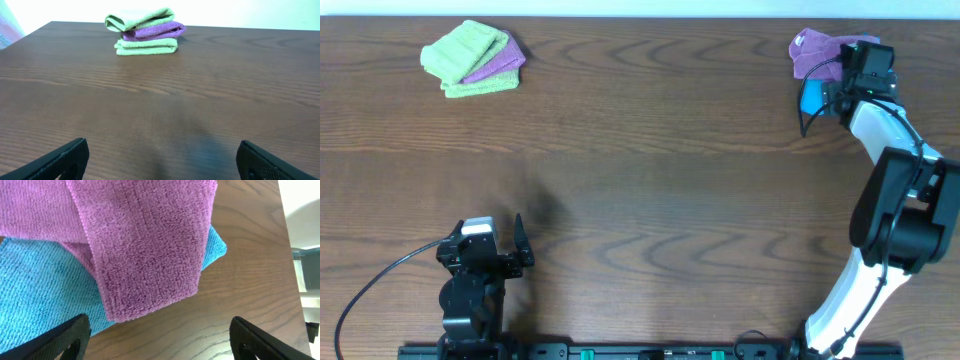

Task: Fold the cloth
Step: 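Close the right gripper on the purple towel's edge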

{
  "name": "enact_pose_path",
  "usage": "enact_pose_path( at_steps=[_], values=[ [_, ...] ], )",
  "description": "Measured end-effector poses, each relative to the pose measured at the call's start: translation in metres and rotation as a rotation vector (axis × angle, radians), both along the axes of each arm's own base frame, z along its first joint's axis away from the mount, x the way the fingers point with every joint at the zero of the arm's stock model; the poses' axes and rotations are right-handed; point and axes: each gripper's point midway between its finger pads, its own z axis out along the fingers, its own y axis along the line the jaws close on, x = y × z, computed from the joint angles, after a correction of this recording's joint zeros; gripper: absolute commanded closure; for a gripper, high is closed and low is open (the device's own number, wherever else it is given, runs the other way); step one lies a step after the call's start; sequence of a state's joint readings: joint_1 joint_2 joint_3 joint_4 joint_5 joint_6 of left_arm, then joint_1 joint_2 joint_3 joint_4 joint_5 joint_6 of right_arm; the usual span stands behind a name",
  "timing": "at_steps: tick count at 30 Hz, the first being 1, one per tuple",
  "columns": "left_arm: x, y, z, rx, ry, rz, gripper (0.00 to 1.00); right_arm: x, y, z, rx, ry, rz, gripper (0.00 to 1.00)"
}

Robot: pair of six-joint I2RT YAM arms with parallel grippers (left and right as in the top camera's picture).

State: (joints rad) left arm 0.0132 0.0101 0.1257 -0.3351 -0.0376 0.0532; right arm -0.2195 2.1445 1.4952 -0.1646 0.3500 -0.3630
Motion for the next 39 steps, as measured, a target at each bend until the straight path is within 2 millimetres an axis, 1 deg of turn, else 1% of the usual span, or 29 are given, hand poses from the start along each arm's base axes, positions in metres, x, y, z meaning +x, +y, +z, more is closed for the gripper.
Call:
enact_pose_path(
  at_steps=[5,11,16,20,26,30,32,33,35,37,38,39],
  values=[
    [0.0,0.0,0.0,0.0,0.001,0.0,0.05,0.005,-0.002,0.002,-0.008,-0.027,-0.002,0.11],
    [0.0,0.0,0.0,0.0,0.001,0.0,0.05,0.017,-0.002,-0.011,-0.006,-0.063,0.007,0.12],
    [0.0,0.0,0.0,0.0,0.0,0.0,0.05,0.028,-0.003,-0.002,-0.013,-0.123,0.014,0.12],
    [0.0,0.0,0.0,0.0,0.0,0.0,0.05,0.028,-0.004,-0.002,-0.01,-0.127,0.016,0.13],
    [0.0,0.0,0.0,0.0,0.001,0.0,0.05,0.022,-0.005,-0.009,0.008,-0.093,0.017,0.14],
    [0.0,0.0,0.0,0.0,0.0,0.0,0.05,0.022,-0.007,-0.009,0.011,-0.094,0.017,0.14],
    [0.0,0.0,0.0,0.0,0.0,0.0,0.05,0.02,-0.009,-0.012,0.013,-0.088,0.012,0.15],
    [0.0,0.0,0.0,0.0,0.0,0.0,0.04,0.02,-0.01,-0.015,0.014,-0.083,0.01,0.16],
    [0.0,0.0,0.0,0.0,0.0,0.0,0.05,0.018,-0.012,-0.019,0.015,-0.073,0.007,0.23],
    [0.0,0.0,0.0,0.0,0.0,0.0,0.05,0.018,-0.014,-0.021,0.015,-0.072,0.007,0.34],
    [0.0,0.0,0.0,0.0,0.0,0.0,0.05,0.018,-0.014,-0.021,0.012,-0.072,0.009,0.43],
    [0.0,0.0,0.0,0.0,0.001,0.0,0.05,0.019,-0.014,-0.021,0.012,-0.073,0.011,0.56]
  ],
)
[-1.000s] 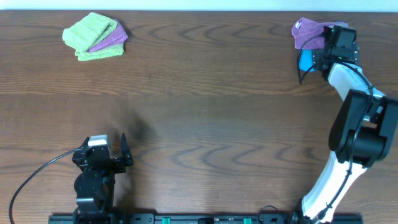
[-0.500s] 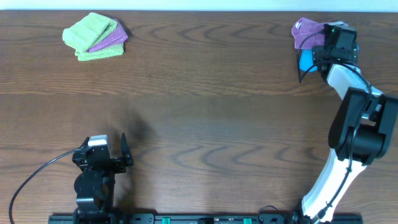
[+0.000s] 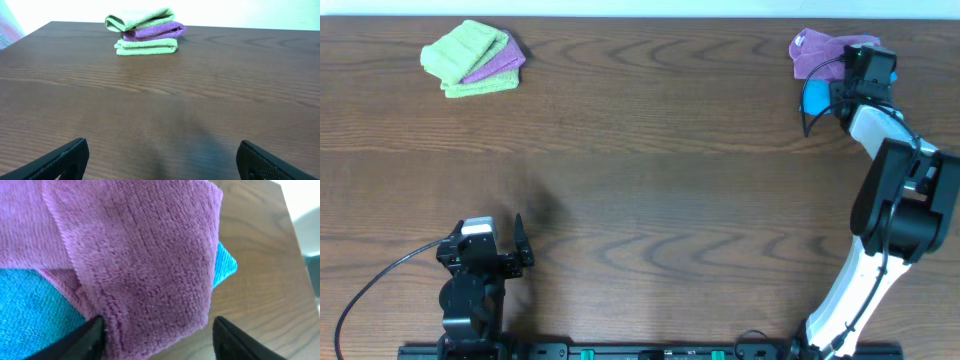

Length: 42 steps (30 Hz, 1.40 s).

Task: Fold the cloth
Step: 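Close the right gripper on the purple towel's edge, then lift the purple towel with the right gripper and pull it toward center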

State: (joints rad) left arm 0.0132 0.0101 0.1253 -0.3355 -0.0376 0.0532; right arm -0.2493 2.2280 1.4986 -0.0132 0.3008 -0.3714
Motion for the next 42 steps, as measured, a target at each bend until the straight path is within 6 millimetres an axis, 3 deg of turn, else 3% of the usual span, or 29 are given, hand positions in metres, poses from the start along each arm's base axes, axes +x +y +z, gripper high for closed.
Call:
enact_pose_path(
  at_steps=[1,2,3,9,13,16,21,26,30,37,42],
  values=[
    [0.0,0.0,0.0,0.0,-0.001,0.0,0.05,0.0,0.0,0.0,-0.001,0.0,0.002,0.8],
    [0.0,0.0,0.0,0.0,0.0,0.0,0.04,0.001,0.0,0.0,-0.001,-0.001,0.004,0.93],
    [0.0,0.0,0.0,0.0,0.0,0.0,0.05,0.001,0.0,0.0,0.0,-0.002,0.003,0.97],
    [0.0,0.0,0.0,0.0,-0.001,0.0,0.05,0.001,-0.002,0.002,-0.008,-0.007,-0.01,0.99],
    [0.0,0.0,0.0,0.0,-0.001,0.0,0.05,0.007,-0.001,0.016,-0.054,-0.021,-0.034,0.99],
    [0.0,0.0,0.0,0.0,0.0,0.0,0.05,0.01,0.011,0.021,-0.075,0.008,-0.022,0.99],
    [0.0,0.0,0.0,0.0,-0.001,0.0,0.05,0.005,0.048,0.031,-0.077,0.076,0.041,0.99],
    [0.0,0.0,0.0,0.0,-0.001,0.0,0.05,-0.01,0.081,0.101,-0.002,0.018,0.096,0.99],
    [0.0,0.0,0.0,0.0,-0.001,0.0,0.05,-0.044,0.103,0.171,0.09,-0.038,0.148,0.99],
    [0.0,0.0,0.0,0.0,0.0,0.0,0.05,-0.083,0.146,0.251,0.142,-0.163,0.233,0.99],
    [0.0,0.0,0.0,0.0,0.0,0.0,0.05,-0.124,0.173,0.312,0.154,-0.275,0.3,0.99]
  ],
)
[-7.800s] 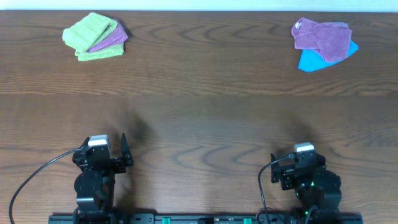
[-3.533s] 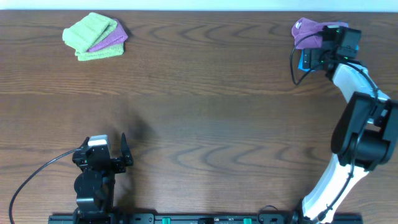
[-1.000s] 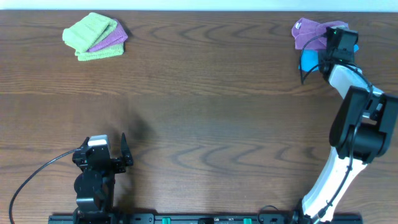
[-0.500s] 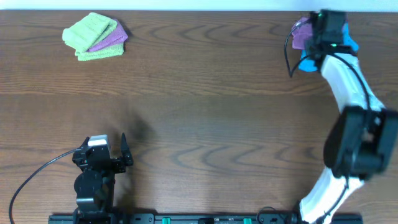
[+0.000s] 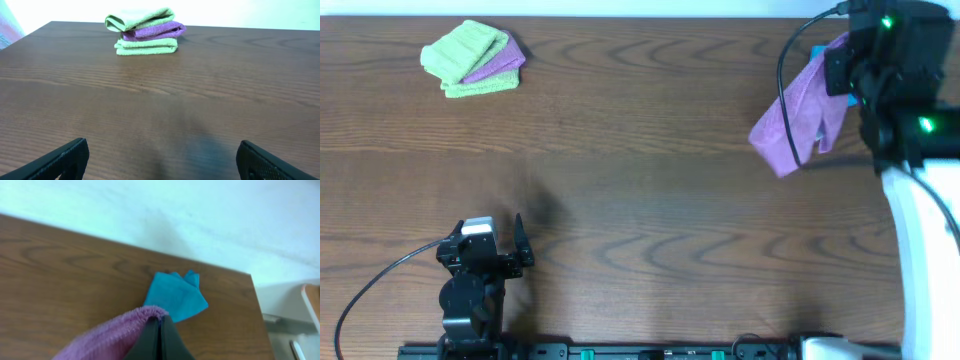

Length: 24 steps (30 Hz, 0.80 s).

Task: Fold the cloth
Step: 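Lift the purple towel with the right gripper and pull it toward center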

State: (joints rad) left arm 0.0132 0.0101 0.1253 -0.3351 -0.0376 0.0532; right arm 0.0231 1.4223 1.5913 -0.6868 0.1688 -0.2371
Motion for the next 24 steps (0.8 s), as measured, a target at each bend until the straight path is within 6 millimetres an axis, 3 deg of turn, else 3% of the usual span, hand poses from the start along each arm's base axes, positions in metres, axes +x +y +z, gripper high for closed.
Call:
enact_pose_path(
  at_steps=[5,9,10,12,18,24],
  values=[
    [0.0,0.0,0.0,0.0,0.0,0.0,0.05,-0.062,0.018,0.032,0.07,-0.025,0.05,0.99],
    [0.0,0.0,0.0,0.0,0.0,0.0,0.04,-0.112,0.033,0.033,0.113,0.026,0.098,0.98],
    [0.0,0.0,0.0,0.0,0.0,0.0,0.05,-0.113,0.034,0.033,0.114,0.027,0.1,0.98],
    [0.0,0.0,0.0,0.0,0.0,0.0,0.05,-0.149,0.045,0.041,0.134,0.017,0.151,0.99],
    [0.0,0.0,0.0,0.0,0.0,0.0,0.05,-0.23,0.063,0.031,0.177,0.092,0.279,0.99],
    [0.0,0.0,0.0,0.0,0.0,0.0,0.05,-0.258,0.088,0.004,0.257,0.265,0.406,0.99]
  ],
)
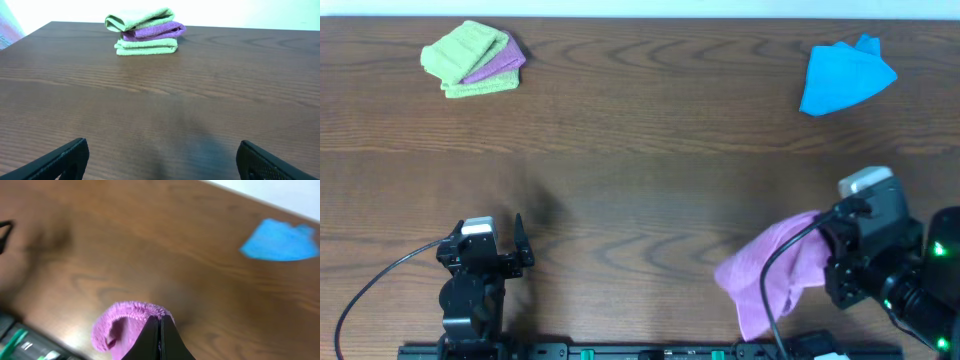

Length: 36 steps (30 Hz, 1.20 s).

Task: Fold the cloth
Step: 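Lift the purple towel with the right gripper and pull it toward center, then drag the purple towel across the table with the right gripper to spread it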

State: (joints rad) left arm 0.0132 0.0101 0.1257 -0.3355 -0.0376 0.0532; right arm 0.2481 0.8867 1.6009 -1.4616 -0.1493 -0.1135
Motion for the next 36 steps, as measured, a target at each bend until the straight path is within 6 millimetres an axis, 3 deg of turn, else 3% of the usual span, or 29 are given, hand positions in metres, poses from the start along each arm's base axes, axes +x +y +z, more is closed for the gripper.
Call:
enact_pose_path(
  at_steps=[3,6,8,10,11,12,14,16,18,20,24,26,27,28,29,30,32,36],
  values=[
    [0.0,0.0,0.0,0.0,0.0,0.0,0.05,0.0,0.011,-0.002,0.027,0.024,0.051,0.99],
    [0.0,0.0,0.0,0.0,0.0,0.0,0.05,0.018,0.025,0.004,0.056,-0.003,0.106,0.99],
    [0.0,0.0,0.0,0.0,0.0,0.0,0.05,0.046,0.041,0.009,0.089,-0.04,0.154,0.98],
    [0.0,0.0,0.0,0.0,0.0,0.0,0.05,0.099,0.069,-0.001,0.133,-0.046,0.223,0.97],
    [0.0,0.0,0.0,0.0,0.0,0.0,0.04,0.125,0.081,-0.01,0.148,-0.035,0.245,0.4],
    [0.0,0.0,0.0,0.0,0.001,0.0,0.05,0.146,0.09,-0.021,0.161,-0.014,0.256,0.01],
    [0.0,0.0,0.0,0.0,0.001,0.0,0.05,0.184,0.104,-0.07,0.15,0.128,0.258,0.01],
    [0.0,0.0,0.0,0.0,0.001,0.0,0.05,0.2,0.104,-0.131,0.103,0.324,0.219,0.01],
    [0.0,0.0,0.0,0.0,0.0,0.0,0.05,0.2,0.095,-0.177,0.037,0.471,0.172,0.01],
    [0.0,0.0,0.0,0.0,0.0,0.0,0.05,0.196,0.089,-0.182,0.0,0.5,0.149,0.01],
    [0.0,0.0,0.0,0.0,0.0,0.0,0.05,0.198,0.081,-0.171,-0.064,0.458,0.126,0.02],
    [0.0,0.0,0.0,0.0,0.0,0.0,0.05,0.198,0.076,-0.17,-0.098,0.445,0.118,0.31],
    [0.0,0.0,0.0,0.0,0.0,0.0,0.05,0.199,0.075,-0.17,-0.106,0.44,0.117,0.66],
    [0.0,0.0,0.0,0.0,0.0,0.0,0.05,0.2,0.073,-0.172,-0.12,0.437,0.109,0.87],
    [0.0,0.0,0.0,0.0,0.0,0.0,0.05,0.201,0.071,-0.174,-0.128,0.438,0.104,0.97],
    [0.0,0.0,0.0,0.0,0.0,0.0,0.05,0.2,0.069,-0.177,-0.139,0.442,0.097,0.91],
    [0.0,0.0,0.0,0.0,0.0,0.0,0.05,0.201,0.066,-0.184,-0.156,0.445,0.082,0.55],
    [0.0,0.0,0.0,0.0,0.0,0.0,0.05,0.201,0.056,-0.207,-0.205,0.453,0.058,0.38]
  ],
)
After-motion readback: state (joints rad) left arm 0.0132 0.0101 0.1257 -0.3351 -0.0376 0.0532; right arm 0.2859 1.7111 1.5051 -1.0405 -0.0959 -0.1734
